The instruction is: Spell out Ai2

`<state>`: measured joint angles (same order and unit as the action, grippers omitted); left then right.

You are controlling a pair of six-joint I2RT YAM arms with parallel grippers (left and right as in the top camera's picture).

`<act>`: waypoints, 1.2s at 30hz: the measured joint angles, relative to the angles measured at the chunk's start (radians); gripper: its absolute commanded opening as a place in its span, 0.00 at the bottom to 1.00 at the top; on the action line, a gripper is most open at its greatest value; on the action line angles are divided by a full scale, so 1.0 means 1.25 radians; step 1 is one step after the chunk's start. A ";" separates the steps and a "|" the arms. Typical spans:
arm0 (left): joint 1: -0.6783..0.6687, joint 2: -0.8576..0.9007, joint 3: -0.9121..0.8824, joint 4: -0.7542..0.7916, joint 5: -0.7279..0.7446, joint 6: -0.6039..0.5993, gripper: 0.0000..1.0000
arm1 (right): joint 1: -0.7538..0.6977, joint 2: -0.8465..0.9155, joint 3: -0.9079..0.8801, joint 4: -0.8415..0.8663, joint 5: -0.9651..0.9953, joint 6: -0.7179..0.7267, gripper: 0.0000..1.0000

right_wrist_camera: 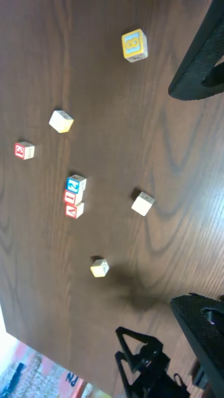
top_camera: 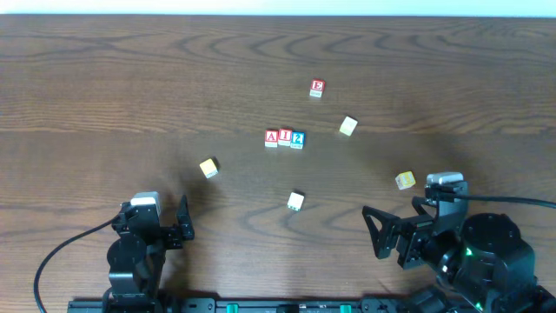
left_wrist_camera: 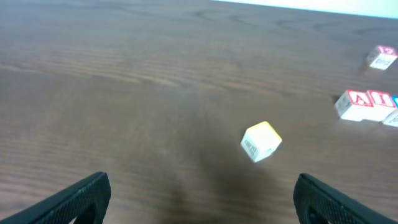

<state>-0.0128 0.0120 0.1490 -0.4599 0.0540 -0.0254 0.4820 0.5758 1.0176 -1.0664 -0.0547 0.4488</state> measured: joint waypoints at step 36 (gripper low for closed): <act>0.000 0.000 0.000 0.000 0.012 0.000 0.95 | -0.004 -0.001 -0.002 -0.002 0.074 -0.057 0.99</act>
<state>-0.0128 0.0120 0.1486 -0.4595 0.0685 -0.0254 0.4774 0.5751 1.0157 -1.0695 0.0380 0.3779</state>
